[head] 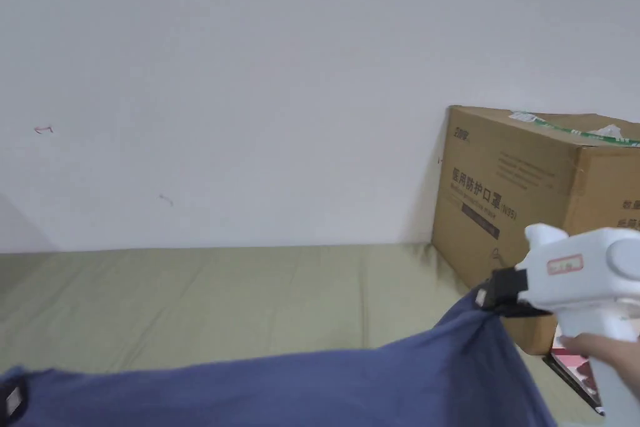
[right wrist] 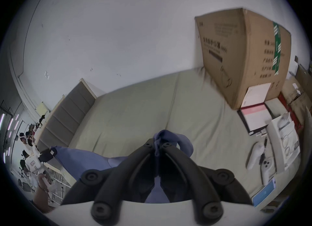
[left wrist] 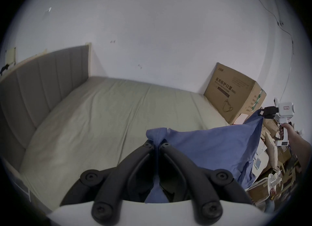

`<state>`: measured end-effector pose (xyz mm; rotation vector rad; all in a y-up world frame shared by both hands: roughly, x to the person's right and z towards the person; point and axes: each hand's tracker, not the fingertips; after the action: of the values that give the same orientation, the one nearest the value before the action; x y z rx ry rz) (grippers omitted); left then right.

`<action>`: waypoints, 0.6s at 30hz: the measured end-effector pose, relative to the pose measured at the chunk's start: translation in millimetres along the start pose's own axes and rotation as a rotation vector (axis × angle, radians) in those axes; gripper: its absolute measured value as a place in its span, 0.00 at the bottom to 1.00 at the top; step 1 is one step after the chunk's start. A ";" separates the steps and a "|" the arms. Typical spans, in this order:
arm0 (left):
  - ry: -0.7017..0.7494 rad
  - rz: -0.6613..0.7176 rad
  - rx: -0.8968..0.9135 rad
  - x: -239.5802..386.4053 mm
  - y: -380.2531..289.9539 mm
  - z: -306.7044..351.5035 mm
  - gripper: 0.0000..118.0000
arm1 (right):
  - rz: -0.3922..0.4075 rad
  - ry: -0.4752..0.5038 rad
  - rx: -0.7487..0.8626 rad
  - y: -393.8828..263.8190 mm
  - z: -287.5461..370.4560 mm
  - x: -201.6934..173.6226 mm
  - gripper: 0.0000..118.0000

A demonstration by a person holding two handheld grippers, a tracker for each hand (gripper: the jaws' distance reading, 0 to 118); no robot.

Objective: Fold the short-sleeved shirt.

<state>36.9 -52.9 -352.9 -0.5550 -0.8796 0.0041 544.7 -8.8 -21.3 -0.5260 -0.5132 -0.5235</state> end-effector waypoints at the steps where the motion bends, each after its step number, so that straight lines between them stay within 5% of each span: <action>1: -0.010 -0.006 0.006 13.4 12.2 4.8 0.02 | -0.003 0.003 0.024 9.2 11.7 -5.1 0.02; 7: -0.004 -0.025 0.077 -20.0 104.8 1.5 0.02 | 0.021 0.018 0.152 71.9 58.4 -42.4 0.02; 18: -0.001 0.035 0.232 -12.2 235.2 -31.6 0.02 | 0.009 -0.038 0.360 202.4 42.7 -83.8 0.02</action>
<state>103.7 132.1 -486.4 -0.3533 -0.8566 0.1368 586.0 194.0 -104.8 -0.1941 -0.6255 -0.4003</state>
